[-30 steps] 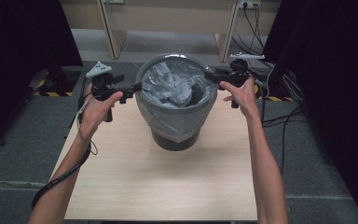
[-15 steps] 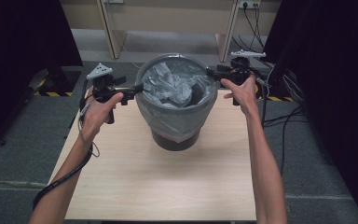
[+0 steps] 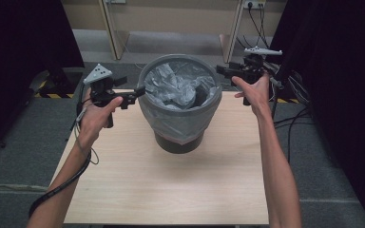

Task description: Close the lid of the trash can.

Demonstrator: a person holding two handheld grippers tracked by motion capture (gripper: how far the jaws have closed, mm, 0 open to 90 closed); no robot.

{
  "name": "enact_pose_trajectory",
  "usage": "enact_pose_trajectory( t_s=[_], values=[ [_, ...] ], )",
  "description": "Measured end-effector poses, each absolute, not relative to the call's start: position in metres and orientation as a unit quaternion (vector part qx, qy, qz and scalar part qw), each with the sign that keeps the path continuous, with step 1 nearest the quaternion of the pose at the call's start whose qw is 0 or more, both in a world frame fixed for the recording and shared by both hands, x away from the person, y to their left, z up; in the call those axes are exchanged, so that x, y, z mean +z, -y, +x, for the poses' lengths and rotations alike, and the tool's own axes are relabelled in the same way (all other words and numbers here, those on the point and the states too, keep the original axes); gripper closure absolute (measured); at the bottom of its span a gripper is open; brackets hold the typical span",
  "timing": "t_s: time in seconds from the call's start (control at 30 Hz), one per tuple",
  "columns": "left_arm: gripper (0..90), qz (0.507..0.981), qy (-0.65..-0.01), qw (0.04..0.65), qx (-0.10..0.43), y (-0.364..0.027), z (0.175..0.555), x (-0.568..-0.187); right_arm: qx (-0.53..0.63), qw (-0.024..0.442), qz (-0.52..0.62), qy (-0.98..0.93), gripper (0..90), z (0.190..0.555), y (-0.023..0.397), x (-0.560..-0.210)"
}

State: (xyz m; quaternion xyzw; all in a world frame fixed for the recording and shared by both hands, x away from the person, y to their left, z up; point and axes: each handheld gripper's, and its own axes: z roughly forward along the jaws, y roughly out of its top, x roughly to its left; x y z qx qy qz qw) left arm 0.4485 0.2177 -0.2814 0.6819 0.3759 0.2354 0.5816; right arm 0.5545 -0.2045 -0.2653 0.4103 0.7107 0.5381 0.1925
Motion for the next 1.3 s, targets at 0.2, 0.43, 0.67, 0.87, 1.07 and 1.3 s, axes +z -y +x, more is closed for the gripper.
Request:
enact_pose_trajectory(
  t_s=[0.2,0.43,0.67,0.87,1.07,1.3],
  values=[
    [14.6,0.679,-0.36,0.599,0.228,-0.221,0.43,-0.282,0.538,0.197,0.41,-0.71,33.6,0.544,0.21,-0.267],
    [14.5,0.688,-0.348,0.594,0.228,-0.233,0.409,-0.291,0.536,0.21,0.423,-0.7,22.4,0.529,0.222,-0.264],
    [14.5,0.698,-0.343,0.583,0.234,-0.237,0.397,-0.317,0.539,0.218,0.426,-0.694,19.0,0.512,0.234,-0.272],
    [14.5,0.696,-0.347,0.592,0.213,-0.239,0.384,-0.341,0.537,0.221,0.422,-0.697,19.2,0.496,0.242,-0.284],
    [14.4,0.701,-0.345,0.588,0.207,-0.239,0.375,-0.359,0.529,0.216,0.427,-0.7,18.4,0.481,0.246,-0.3],
    [14.5,0.707,-0.342,0.583,0.208,-0.239,0.368,-0.375,0.517,0.228,0.423,-0.708,17.5,0.461,0.243,-0.321]
  ],
)
